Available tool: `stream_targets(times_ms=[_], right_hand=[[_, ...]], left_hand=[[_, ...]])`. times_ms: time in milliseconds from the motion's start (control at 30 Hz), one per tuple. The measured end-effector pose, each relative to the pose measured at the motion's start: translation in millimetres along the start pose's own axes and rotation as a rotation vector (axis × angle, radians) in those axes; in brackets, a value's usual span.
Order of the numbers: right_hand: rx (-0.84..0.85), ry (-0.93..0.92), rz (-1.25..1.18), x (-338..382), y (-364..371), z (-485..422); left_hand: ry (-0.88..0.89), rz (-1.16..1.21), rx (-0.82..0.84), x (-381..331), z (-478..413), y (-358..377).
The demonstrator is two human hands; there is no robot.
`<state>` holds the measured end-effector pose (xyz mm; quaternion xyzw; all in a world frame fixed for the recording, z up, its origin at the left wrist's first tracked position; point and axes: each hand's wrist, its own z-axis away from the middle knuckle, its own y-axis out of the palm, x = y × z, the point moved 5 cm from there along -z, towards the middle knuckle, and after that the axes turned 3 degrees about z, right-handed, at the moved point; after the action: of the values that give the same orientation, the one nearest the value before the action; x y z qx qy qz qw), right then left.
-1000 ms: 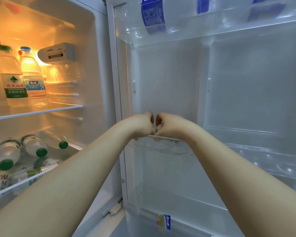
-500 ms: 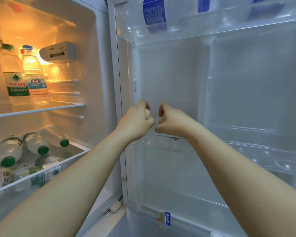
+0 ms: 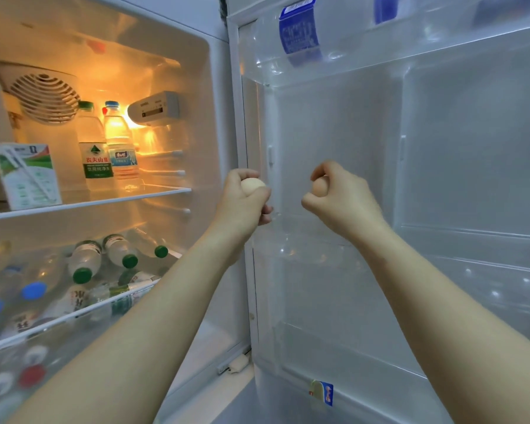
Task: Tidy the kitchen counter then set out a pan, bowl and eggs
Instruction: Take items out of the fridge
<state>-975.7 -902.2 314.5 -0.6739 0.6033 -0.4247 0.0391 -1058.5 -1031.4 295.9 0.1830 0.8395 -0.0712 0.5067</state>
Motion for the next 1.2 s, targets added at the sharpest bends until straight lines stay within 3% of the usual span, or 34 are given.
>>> stream_targets(times_ms=[100,167,300,467,633,833,1033,1200], right_hand=[[-0.081,-0.103,-0.143,23,-3,7],[-0.047,-0.144,-0.332,40,2,12],[0.137,-0.058,-0.754,56,22,22],[0.442,0.070,-1.015,65,58,65],[0.772,0.160,-1.160,95,85,136],[1.159,0.070,-1.207,140,76,240],[1.468,-0.101,-1.214,186,20,355],[1.743,-0.240,-1.279,206,-65,468]], left_hand=[[-0.007,0.096,-0.060,-11,12,-10],[-0.011,0.119,-0.113,-16,24,-19],[0.008,0.148,-0.285,-23,53,-44],[-0.010,0.105,-0.498,-28,110,-72],[-0.028,0.045,-0.732,-34,192,-97],[-0.077,-0.032,-1.075,-57,321,-118],[-0.015,-0.105,-1.377,-108,453,-109],[0.050,-0.202,-1.656,-168,588,-60]])
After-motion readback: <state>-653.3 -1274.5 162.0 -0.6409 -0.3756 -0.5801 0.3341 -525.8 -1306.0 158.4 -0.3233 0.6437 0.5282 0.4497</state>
